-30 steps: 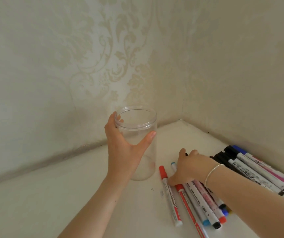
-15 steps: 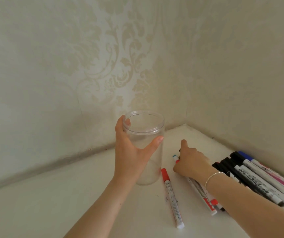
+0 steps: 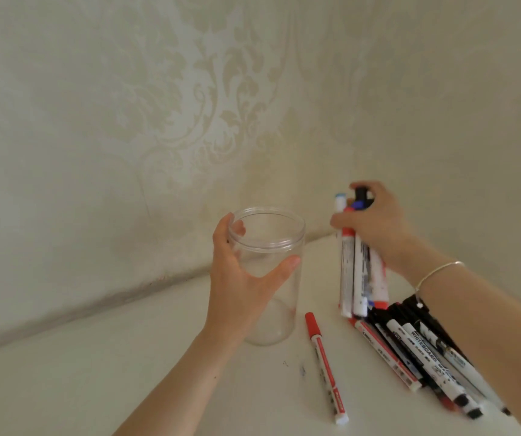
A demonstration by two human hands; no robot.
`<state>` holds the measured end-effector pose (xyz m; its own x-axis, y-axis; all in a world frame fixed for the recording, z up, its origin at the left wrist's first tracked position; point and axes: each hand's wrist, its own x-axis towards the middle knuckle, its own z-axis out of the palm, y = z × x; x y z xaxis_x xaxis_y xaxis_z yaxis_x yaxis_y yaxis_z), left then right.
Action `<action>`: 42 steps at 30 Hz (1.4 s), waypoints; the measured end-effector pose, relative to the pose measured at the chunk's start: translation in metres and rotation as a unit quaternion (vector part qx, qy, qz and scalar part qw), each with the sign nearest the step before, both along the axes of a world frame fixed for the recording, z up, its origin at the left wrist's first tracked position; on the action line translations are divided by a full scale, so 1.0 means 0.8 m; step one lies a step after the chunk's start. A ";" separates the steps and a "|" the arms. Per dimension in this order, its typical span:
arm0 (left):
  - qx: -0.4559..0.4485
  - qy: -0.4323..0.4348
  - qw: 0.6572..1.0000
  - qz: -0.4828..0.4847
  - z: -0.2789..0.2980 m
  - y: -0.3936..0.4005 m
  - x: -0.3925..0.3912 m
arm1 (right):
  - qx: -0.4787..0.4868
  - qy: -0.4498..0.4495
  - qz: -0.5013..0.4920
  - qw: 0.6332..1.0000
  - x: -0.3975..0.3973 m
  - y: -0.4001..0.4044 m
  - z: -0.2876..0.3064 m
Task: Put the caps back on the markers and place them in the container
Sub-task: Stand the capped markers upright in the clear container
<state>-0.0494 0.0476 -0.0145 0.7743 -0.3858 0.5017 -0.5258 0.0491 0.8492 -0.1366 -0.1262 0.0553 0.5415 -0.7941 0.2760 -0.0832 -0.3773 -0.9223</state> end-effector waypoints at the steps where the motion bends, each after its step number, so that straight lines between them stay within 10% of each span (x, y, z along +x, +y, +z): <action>1: 0.001 -0.001 1.000 -0.004 0.000 0.000 0.000 | 0.008 -0.066 -0.010 0.998 0.001 0.000 0.019; 8: 0.036 -0.049 0.997 -0.041 0.019 0.000 0.004 | 0.019 -0.372 0.033 0.928 0.021 0.034 0.149; 14: 0.064 -0.074 0.992 -0.073 0.043 0.004 0.013 | -0.159 -0.290 0.095 0.939 0.046 0.094 0.110; 23: 0.084 -0.085 0.992 -0.042 0.047 0.003 0.034 | -0.009 -0.192 0.259 0.947 0.056 0.102 0.063; 42: 0.101 -0.131 0.985 -0.055 0.026 -0.015 0.035 | -0.246 -0.030 0.180 0.952 0.041 0.069 -0.005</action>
<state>-0.0211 0.0358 0.0062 0.5764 -0.5732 0.5824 -0.7289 -0.0384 0.6836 -0.1038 -0.0711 0.0516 0.7256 -0.3269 0.6055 0.1801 -0.7591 -0.6256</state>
